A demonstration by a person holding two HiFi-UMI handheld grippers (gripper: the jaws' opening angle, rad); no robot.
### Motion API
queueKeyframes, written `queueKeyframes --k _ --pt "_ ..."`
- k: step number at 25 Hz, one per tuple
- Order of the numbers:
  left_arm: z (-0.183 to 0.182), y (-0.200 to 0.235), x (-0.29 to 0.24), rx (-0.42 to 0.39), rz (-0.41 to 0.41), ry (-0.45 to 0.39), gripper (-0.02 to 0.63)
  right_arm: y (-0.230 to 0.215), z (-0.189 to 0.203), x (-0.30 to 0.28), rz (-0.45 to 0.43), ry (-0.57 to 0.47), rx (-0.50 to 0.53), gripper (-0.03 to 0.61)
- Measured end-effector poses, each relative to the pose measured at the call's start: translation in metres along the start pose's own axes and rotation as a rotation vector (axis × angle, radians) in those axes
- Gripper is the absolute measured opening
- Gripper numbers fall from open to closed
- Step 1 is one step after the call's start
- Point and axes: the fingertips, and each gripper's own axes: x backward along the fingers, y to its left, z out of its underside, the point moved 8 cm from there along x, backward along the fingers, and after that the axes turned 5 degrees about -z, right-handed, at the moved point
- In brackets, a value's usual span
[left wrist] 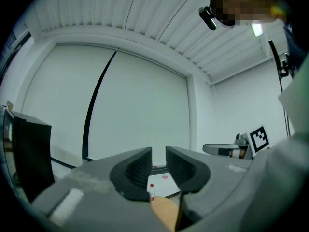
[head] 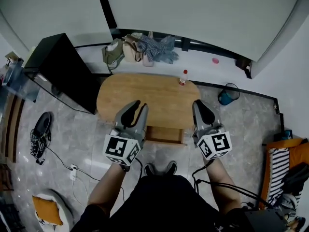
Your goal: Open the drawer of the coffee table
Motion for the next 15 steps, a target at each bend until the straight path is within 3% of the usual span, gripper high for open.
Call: queueKeyframes --k 4,15 --pt "-0.001 -0.014 0.007 -0.031 -0.005 -0.004 0.096 0.005 0.002 0.014 0.012 0.009 -0.052 0.011" --pt "-0.010 -0.033 0.014 -0.098 0.013 -0.023 0.096 0.013 -0.006 0.025 -0.014 -0.001 -0.034 0.008"
